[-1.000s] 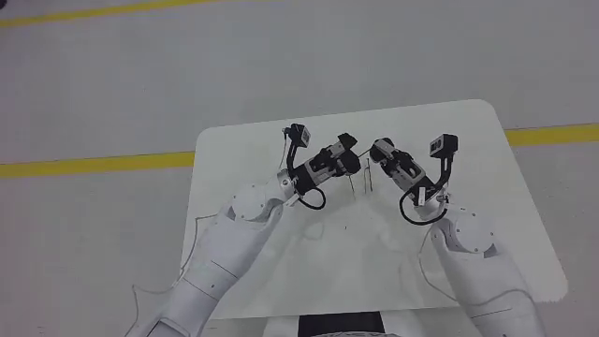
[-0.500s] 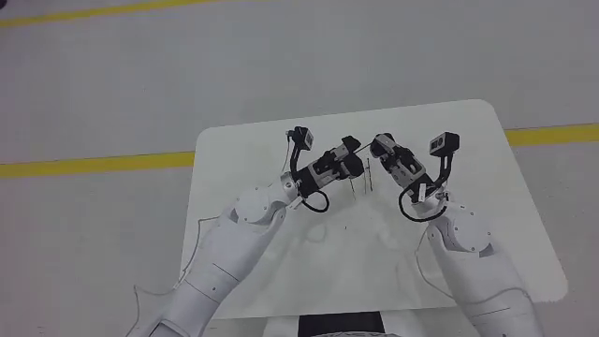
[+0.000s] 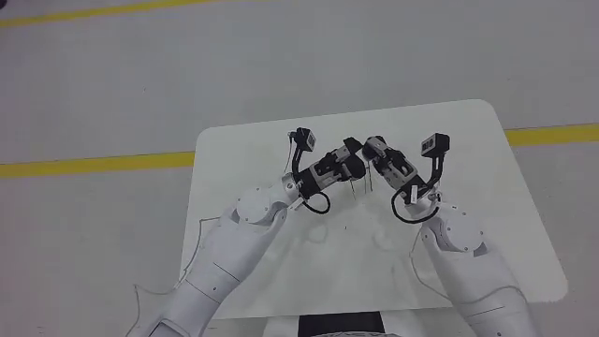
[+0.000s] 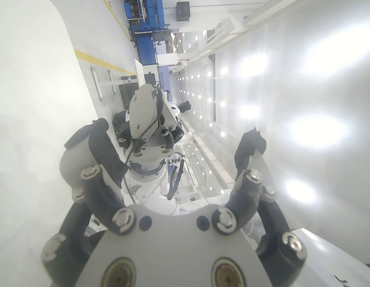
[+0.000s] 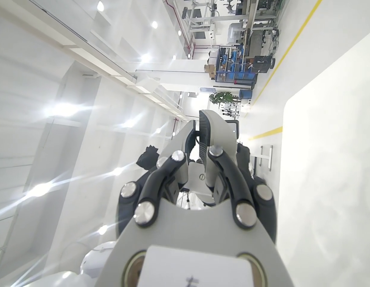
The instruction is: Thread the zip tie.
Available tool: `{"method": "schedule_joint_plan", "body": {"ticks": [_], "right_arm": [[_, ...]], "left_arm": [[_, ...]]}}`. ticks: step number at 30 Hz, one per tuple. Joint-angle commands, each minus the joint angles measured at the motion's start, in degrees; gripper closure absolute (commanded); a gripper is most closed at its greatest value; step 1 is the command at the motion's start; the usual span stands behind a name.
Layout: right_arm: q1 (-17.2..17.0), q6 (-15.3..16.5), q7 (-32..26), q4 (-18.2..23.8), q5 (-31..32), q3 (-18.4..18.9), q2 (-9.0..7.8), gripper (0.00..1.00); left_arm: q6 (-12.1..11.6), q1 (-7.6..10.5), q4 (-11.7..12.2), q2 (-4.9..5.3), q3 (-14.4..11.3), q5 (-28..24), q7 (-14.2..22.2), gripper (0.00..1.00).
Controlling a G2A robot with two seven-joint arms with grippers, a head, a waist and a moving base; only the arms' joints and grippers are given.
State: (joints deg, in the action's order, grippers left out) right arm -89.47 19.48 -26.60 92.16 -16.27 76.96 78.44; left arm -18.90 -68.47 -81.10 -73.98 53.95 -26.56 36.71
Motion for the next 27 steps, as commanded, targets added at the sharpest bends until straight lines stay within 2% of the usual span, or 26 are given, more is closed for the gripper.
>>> {"method": "schedule_joint_plan", "body": {"ticks": [1,3,9,12,18,27], "right_arm": [[0.0,0.0,0.1,0.0,0.4,0.0,-0.04,1.00],[-0.1,0.0,0.1,-0.2,0.8,0.1,-0.11,1.00],[-0.3,0.0,0.2,-0.3,1.7,0.6,-0.30,1.00],[-0.3,0.0,0.0,-0.4,2.5,0.9,-0.43,1.00],[-0.5,0.0,0.0,-0.4,3.8,1.2,-0.63,1.00],[-0.3,0.0,-0.3,-0.4,4.7,1.1,-0.78,1.00]], "left_arm": [[-0.2,0.03,0.0,0.02,0.0,-0.1,-0.1,0.00],[-0.3,0.02,0.0,0.05,0.0,-0.1,-0.1,0.03],[-0.6,-0.08,-0.1,0.16,0.2,-0.1,-0.5,0.33],[-0.6,-0.11,-0.2,0.20,0.2,0.0,-0.7,0.42],[-0.6,-0.03,-0.2,0.25,0.1,0.1,-0.9,0.37],[-0.6,0.40,0.1,0.16,-0.4,-0.1,-1.1,0.47]]}}
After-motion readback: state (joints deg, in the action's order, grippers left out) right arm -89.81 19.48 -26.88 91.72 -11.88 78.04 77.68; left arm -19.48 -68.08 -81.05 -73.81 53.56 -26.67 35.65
